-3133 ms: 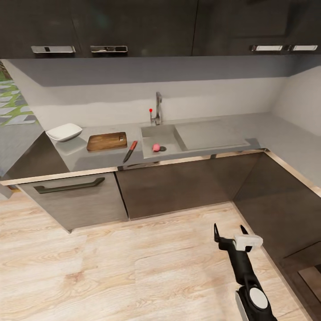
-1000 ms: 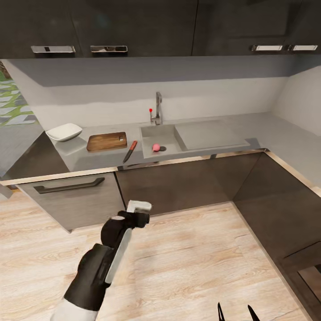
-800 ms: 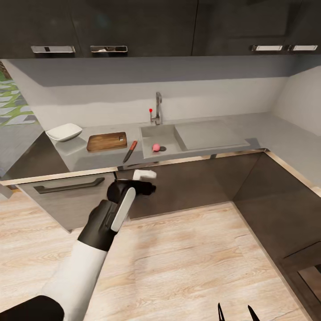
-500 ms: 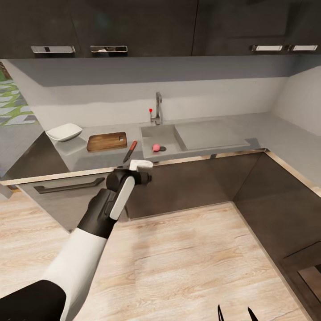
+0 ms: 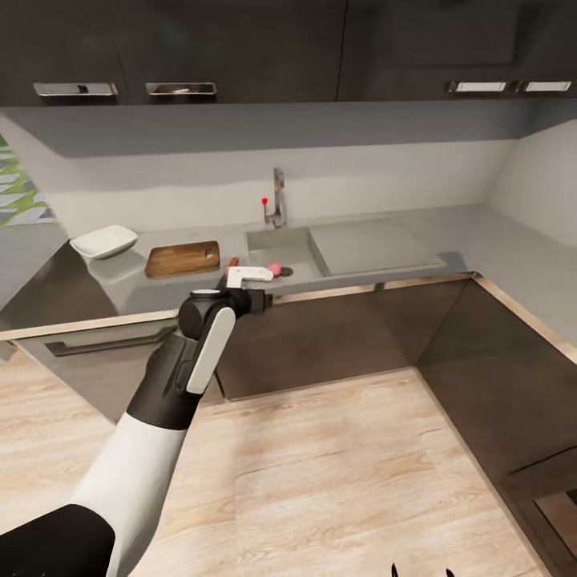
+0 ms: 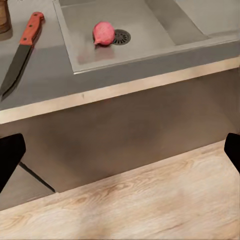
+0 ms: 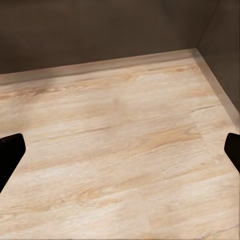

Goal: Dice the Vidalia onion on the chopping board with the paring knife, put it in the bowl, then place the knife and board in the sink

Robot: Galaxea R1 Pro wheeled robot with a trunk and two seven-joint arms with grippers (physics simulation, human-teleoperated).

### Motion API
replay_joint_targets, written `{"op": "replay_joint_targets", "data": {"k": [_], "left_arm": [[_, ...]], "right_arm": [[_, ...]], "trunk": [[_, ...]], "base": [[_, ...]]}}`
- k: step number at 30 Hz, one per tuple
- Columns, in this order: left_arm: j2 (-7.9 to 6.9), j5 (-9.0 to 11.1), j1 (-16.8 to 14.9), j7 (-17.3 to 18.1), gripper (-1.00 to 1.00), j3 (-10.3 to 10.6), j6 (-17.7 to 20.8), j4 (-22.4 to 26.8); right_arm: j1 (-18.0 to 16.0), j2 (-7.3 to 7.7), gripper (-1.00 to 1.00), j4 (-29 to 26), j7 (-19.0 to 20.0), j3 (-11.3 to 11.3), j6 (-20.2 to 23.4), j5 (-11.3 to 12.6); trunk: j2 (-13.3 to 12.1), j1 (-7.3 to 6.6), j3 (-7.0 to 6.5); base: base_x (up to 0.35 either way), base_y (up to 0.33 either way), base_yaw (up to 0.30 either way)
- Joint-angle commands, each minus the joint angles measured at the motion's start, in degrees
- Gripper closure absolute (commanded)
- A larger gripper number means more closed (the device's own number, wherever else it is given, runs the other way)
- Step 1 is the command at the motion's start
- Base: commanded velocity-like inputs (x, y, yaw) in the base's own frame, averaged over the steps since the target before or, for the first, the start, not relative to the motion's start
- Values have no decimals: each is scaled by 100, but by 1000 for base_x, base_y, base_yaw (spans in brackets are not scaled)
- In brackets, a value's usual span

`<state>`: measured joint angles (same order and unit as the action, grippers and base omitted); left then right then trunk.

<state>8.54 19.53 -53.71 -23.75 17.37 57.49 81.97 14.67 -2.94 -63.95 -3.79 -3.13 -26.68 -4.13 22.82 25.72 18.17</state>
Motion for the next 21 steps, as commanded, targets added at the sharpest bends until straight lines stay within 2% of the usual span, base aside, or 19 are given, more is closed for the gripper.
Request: {"op": "replay_joint_targets", "data": {"k": [1, 21], "left_arm": [[0, 60, -4, -60, -100, 8, 12, -14], [-57, 37, 10, -67, -100, -2, -1, -240]], "right_arm": [[1, -2, -100, -4, -30, -5, -3, -44], [1, -5, -100, 91, -25, -4, -3, -44]], "trunk": [[10, 6, 9], [10, 6, 9]], "base": [[244, -216, 0], [251, -220, 0]]}}
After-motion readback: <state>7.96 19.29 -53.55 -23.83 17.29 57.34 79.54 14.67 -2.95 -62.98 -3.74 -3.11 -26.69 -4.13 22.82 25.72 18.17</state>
